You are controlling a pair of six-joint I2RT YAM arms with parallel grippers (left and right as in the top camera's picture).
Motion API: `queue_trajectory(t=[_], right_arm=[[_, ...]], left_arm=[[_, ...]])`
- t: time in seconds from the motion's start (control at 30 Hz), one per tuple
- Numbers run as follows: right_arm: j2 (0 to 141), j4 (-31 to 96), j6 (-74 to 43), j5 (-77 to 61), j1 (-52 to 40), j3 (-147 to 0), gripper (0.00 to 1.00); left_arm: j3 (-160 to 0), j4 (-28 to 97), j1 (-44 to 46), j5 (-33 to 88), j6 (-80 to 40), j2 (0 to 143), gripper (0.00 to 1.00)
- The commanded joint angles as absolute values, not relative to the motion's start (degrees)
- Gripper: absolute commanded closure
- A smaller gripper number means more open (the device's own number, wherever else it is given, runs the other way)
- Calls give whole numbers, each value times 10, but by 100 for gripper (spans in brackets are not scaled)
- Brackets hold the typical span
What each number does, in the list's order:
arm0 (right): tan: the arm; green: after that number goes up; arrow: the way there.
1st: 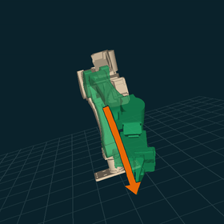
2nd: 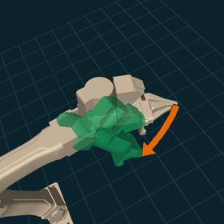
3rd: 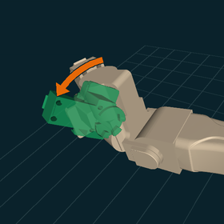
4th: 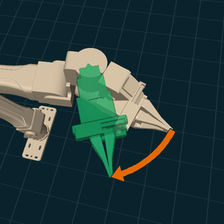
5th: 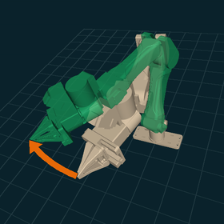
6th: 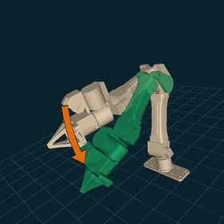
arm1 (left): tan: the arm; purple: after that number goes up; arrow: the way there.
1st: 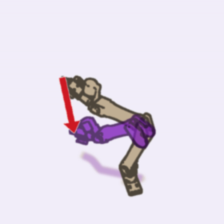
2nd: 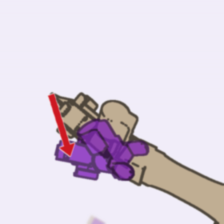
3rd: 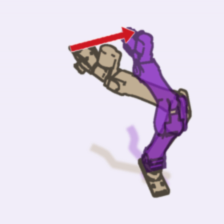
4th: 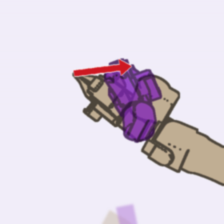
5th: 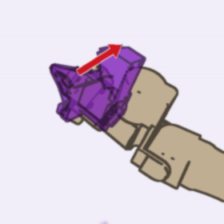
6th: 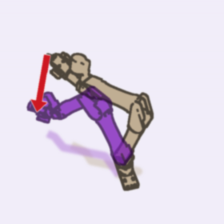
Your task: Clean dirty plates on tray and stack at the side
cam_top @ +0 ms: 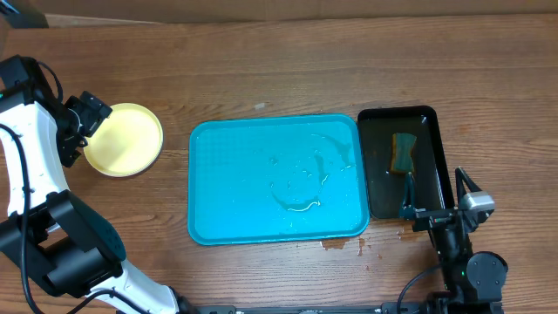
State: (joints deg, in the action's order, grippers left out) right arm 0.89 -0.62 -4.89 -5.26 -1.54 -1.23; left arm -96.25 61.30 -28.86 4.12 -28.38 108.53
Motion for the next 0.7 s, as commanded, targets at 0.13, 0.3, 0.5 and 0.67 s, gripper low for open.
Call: queue_trajectory(t=[0.13,0.3,0.5,0.67], right_arm=[[2,44,-35,-59,-22,-4,0],[2,44,39,-59,-22,-4,0],[2,44,64,-55,-22,-4,0],[2,44,58,-55,-22,-4,0]], left_arm=[[-957,613,-288,43,-283,1076,0],[-957,613,-288,43,-283,1076,0],[-957,613,-288,43,-283,1076,0],[-957,613,-288,43,-283,1076,0]])
